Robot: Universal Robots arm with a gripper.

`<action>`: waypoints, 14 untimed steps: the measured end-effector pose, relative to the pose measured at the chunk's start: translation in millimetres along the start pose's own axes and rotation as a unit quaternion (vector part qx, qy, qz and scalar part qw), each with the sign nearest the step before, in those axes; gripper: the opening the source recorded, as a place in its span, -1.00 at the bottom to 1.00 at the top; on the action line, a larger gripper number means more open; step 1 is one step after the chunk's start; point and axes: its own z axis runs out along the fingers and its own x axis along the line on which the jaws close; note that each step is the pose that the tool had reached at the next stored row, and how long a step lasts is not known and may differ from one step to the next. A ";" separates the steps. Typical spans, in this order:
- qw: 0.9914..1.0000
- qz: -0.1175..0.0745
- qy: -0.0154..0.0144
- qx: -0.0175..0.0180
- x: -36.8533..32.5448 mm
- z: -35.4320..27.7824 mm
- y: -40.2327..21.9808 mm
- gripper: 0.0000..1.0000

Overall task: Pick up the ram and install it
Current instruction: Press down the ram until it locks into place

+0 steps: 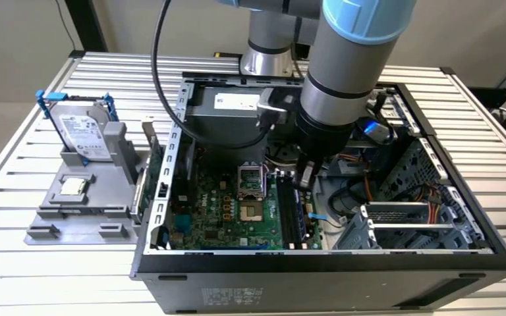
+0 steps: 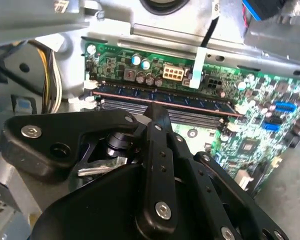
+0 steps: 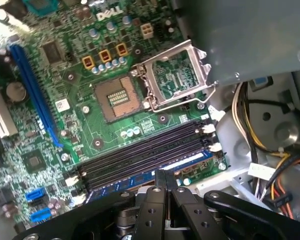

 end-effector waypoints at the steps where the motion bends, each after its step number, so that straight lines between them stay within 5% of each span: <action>1: 1.000 -0.010 0.000 0.000 0.0 0.0 0.0 -1.00; 7: 0.998 -0.064 -0.001 0.001 0.0 0.0 0.0 -1.00; 14: 0.993 -0.118 -0.001 0.001 0.1 0.0 0.0 -1.00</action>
